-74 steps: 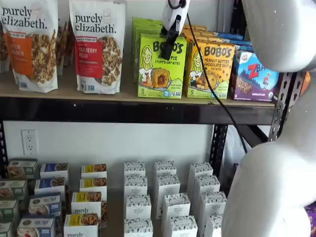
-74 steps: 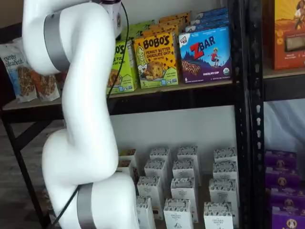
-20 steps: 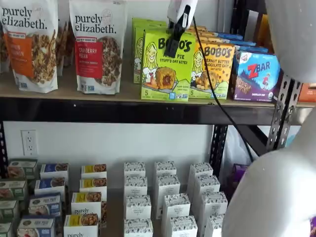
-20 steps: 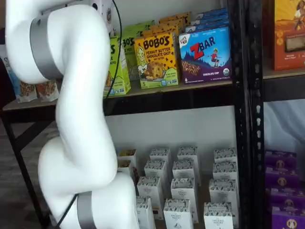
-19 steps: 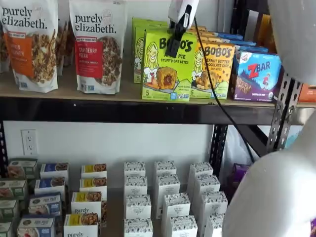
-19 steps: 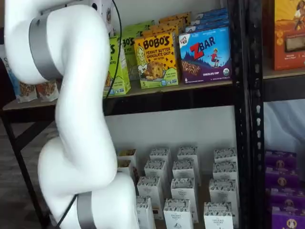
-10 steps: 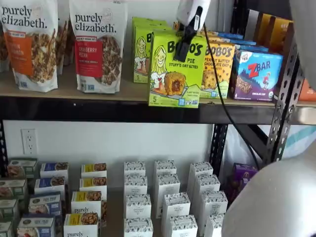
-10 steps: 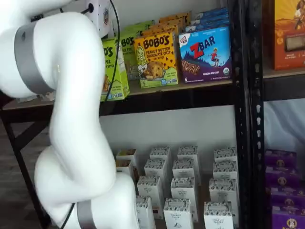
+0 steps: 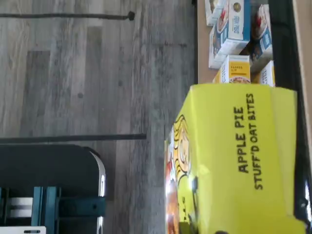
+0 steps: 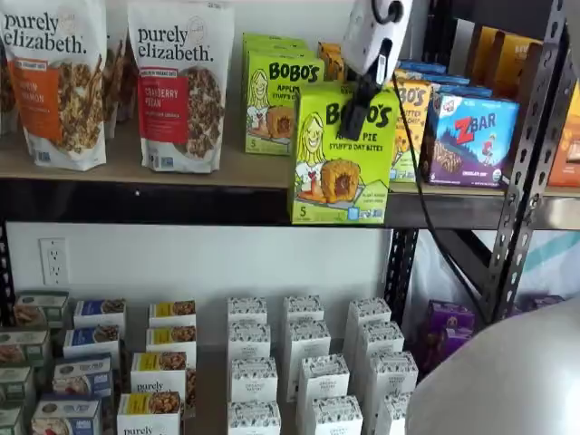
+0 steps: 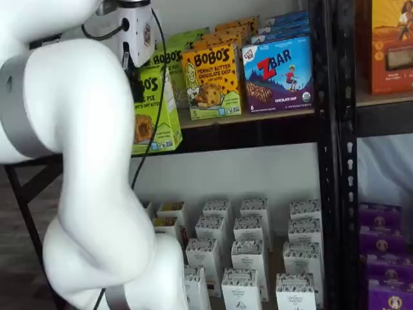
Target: Pick the green box on the top shelf, the fourth from the left
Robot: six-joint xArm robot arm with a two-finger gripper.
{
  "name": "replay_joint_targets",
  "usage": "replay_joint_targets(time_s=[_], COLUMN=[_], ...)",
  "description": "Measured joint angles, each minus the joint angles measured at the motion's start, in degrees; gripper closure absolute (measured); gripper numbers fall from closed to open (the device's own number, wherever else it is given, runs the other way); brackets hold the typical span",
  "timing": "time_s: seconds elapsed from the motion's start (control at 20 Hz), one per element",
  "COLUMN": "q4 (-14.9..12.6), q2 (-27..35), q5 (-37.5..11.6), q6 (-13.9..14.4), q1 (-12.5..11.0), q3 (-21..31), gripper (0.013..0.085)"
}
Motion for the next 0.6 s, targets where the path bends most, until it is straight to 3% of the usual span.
replay_joint_targets(time_s=[0.6], q4=[-0.4], q2=[-7.0], q5=[-1.4], q6=[-2.7], q1=[-2.3], q3=[9.3], gripper=[0.0690])
